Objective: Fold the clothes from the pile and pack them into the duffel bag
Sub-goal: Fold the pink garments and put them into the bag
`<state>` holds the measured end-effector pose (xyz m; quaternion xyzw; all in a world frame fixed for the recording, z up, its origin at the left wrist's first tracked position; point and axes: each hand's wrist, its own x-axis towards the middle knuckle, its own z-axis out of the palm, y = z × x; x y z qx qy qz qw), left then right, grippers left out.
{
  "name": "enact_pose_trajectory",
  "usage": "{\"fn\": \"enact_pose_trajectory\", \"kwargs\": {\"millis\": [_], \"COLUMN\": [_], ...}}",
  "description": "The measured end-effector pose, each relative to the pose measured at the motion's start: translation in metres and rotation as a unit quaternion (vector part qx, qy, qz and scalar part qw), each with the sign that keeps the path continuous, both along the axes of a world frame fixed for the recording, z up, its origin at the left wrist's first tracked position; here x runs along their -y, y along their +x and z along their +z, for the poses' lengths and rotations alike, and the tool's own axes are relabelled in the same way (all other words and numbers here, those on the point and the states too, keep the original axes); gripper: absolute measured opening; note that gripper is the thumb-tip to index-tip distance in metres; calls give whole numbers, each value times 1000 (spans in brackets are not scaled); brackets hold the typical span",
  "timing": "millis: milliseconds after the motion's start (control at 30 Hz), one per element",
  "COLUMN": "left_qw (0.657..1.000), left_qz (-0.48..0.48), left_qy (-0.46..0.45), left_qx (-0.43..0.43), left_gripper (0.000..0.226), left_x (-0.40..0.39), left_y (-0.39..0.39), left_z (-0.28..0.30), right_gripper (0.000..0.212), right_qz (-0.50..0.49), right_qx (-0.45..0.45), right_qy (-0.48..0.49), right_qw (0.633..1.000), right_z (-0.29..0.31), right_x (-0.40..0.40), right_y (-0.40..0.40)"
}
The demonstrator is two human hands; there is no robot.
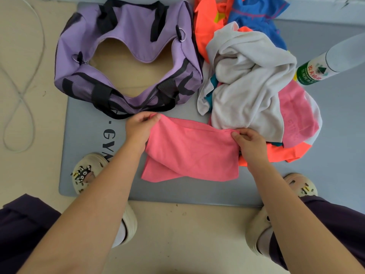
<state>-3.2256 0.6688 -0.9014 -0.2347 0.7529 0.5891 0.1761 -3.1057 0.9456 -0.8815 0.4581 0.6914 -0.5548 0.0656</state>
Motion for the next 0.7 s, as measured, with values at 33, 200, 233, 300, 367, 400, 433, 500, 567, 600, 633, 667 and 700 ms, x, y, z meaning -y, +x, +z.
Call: {"fn": "enact_pose_trajectory", "kwargs": {"millis": [33, 200, 233, 300, 367, 400, 433, 500, 567, 600, 633, 667, 700], "left_qw": [1000, 999, 998, 998, 999, 999, 999, 999, 998, 996, 995, 992, 990], "left_qz": [6, 4, 4, 8, 9, 3, -6, -32, -64, -76, -83, -87, -90], "left_qy": [-4, -48, -56, -55, -46, -44, -43, -34, -28, -30, -36, -40, -39], "left_qx": [1, -1, -3, 2, 11, 14, 16, 16, -2, -21, -47, -77, -105], "left_gripper": [10, 13, 13, 12, 13, 14, 15, 16, 15, 15, 16, 16, 16], "left_x": [-1, 6, 10, 17, 24, 27, 30, 32, 32, 32, 32, 32, 32], "left_y": [0, 4, 6, 13, 21, 25, 28, 30, 27, 24, 20, 16, 12], "left_z": [-1, -3, -2, 3, 13, 21, 31, 55, 88, 108, 132, 158, 185], "right_gripper": [5, 2, 2, 4, 4, 4, 5, 7, 4, 3, 4, 5, 7], "right_qz": [2, 5, 3, -4, -10, -15, -21, -30, -18, -10, -5, -2, 4], "right_qx": [0, 4, 3, -2, -19, -32, -46, -73, -95, -110, -131, -152, -174], "right_qy": [6, 1, -5, -26, -56, -72, -86, -98, -78, -63, -51, -44, -37], "right_qw": [1000, 1000, 1000, 1000, 998, 997, 995, 992, 992, 992, 990, 987, 984], "right_z": [-1, -1, 1, 7, 19, 26, 36, 59, 90, 109, 131, 154, 179], "right_x": [0, -1, -1, -1, -2, -2, -3, -5, -9, -12, -15, -17, -19], "right_y": [0, 0, 0, 2, 6, 9, 12, 15, 14, 12, 8, 4, 0]}}
